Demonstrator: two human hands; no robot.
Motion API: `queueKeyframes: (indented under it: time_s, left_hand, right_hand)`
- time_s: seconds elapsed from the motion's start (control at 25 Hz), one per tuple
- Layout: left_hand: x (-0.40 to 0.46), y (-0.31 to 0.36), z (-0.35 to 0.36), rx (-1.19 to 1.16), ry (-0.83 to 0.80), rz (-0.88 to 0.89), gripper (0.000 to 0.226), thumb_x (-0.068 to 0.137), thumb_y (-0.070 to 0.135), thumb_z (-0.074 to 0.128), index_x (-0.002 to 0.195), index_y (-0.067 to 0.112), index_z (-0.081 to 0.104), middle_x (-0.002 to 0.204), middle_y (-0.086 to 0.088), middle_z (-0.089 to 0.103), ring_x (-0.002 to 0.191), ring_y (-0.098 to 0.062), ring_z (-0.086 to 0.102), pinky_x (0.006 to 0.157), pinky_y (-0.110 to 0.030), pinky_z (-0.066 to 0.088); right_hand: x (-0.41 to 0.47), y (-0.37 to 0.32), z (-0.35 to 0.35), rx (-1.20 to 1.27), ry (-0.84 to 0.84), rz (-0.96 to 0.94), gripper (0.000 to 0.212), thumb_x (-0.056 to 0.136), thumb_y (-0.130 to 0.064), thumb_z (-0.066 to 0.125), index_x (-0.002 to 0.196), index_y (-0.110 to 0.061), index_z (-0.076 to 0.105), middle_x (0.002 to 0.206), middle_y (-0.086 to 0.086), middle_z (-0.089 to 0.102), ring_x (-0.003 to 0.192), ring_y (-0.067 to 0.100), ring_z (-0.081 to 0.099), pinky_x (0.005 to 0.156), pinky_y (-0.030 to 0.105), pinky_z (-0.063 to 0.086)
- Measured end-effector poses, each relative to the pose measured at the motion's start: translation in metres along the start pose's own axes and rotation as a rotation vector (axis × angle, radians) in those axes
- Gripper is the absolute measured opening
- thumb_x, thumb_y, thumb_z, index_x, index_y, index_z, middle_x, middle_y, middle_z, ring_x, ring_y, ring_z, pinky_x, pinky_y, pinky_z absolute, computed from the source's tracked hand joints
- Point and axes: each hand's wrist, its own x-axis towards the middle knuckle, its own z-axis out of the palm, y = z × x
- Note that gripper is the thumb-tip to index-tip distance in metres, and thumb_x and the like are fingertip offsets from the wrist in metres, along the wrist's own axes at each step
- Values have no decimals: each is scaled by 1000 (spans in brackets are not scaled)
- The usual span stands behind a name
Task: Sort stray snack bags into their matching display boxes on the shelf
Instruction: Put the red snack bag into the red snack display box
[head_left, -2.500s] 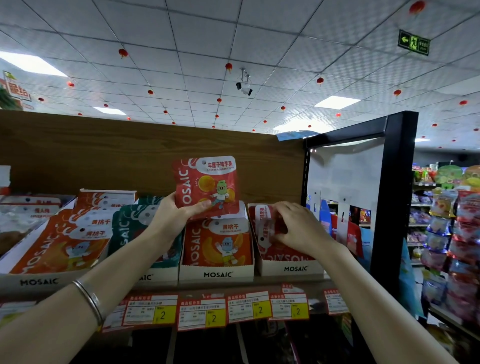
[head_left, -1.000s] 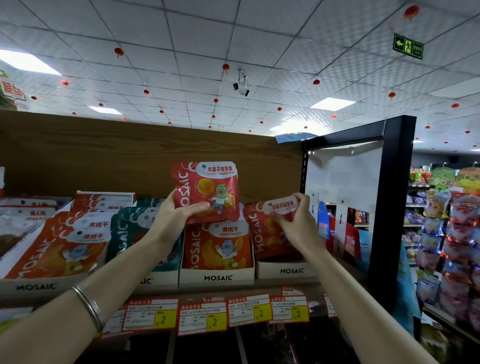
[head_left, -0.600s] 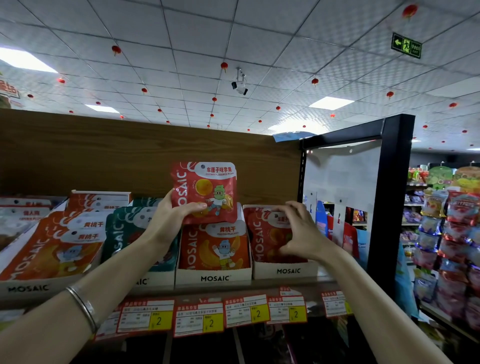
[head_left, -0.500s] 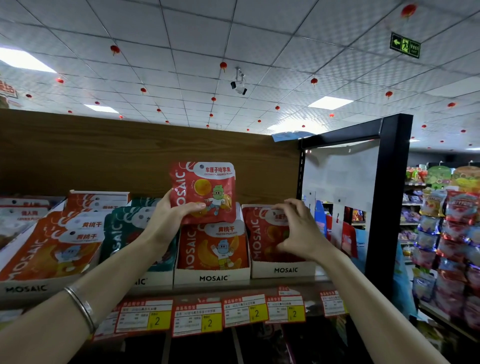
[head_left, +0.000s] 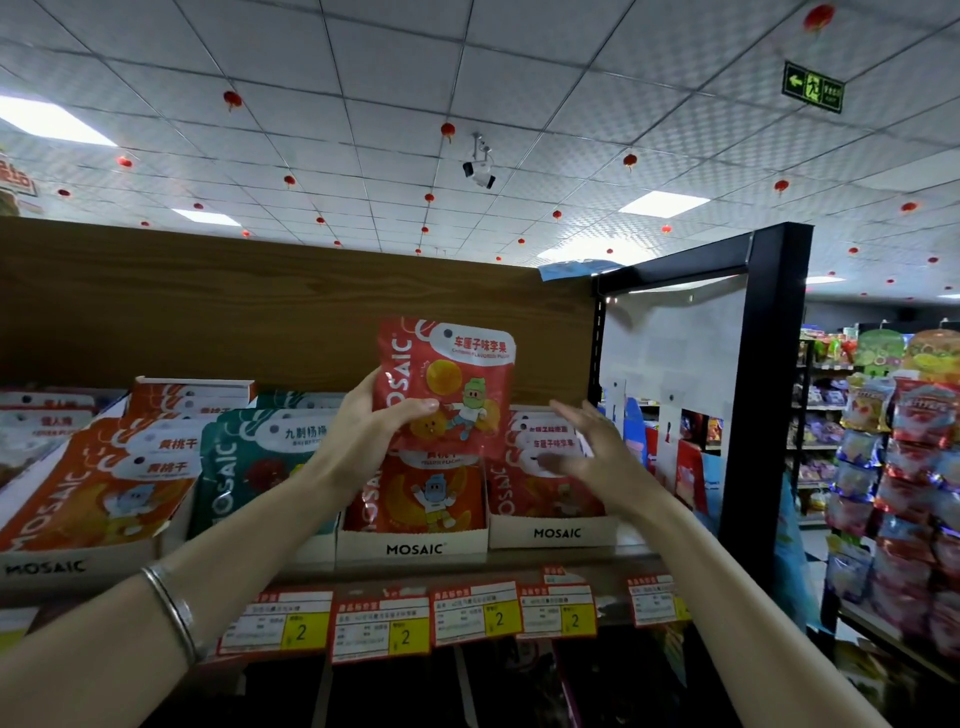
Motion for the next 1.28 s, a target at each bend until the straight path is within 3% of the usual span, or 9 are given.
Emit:
queueKeyframes:
  time_s: [0.12,0.28,0.44,0.56,0.76,0.92,1.04,1.12,1.28]
  left_hand:
    - [1,4,30,16,-48,-16,29,84,22,66,108,31,51,105,4,66,93,-9,64,73,-25,48]
    - [5,-6,65,81,-101,-9,42,81,25,72,117,29,52,108,7,66,102,-12,63,89,-34,50]
    - [18,-19,79,493,-96,23,43,68,52,76,101,39,52,112,11,61,120,-18,48,104,-47,39]
    - [22,-21,78,726,-26,42,66,69,48,78,123,32,45,130,5,50,136,-23,23,112,-48,19]
    - [23,-26,73,966,42,177,110,64,55,79,148,25,13,146,-1,40,142,-28,21,116,-48,6]
    - [25,-28,72,1167,-107,296,100,65,63,73,147,33,22,148,5,37,141,-23,21,118,-52,2]
    - [28,-27,75,1165,-210,254,91,70,62,70,145,34,27,149,6,37,142,-22,21,117,-55,-2]
    - [30,-25,75,1210,-258,226,89,74,62,67,147,32,26,151,4,35,143,-23,20,114,-57,-8]
    - [32,-28,74,1351,-301,188,85,79,67,56,149,34,21,150,2,37,144,-26,17,112,-59,-13]
  right_hand:
    - [-7,-9,-13,423,21,11,69,80,-55,56,141,-32,34,146,-5,41,129,16,40,102,37,33]
    - [-9,-6,-24,548,14,-43,57,72,-38,73,123,-31,49,118,-3,65,111,16,60,98,39,45]
    - [-11,9,-27,484,124,2,63,77,-14,74,130,-27,43,116,1,64,109,20,60,86,37,52]
    - [-15,18,-19,417,136,36,63,77,-16,73,130,-26,40,119,2,61,109,20,58,77,28,53]
    - [-16,22,-9,244,119,89,71,75,-40,73,135,-26,38,129,0,57,117,17,55,98,42,46]
    - [-20,18,-11,219,18,84,75,77,-24,75,140,-20,33,126,-4,53,114,6,45,87,22,40]
    - [-18,22,-9,343,27,133,96,78,-22,73,149,-24,10,136,-5,40,127,14,36,105,37,35]
    - [-15,25,-8,276,64,96,77,83,-28,67,146,-25,24,135,-8,37,130,16,34,108,44,35]
    - [-17,25,-9,224,38,42,52,89,-19,60,137,-24,40,130,-8,41,127,11,36,94,29,41]
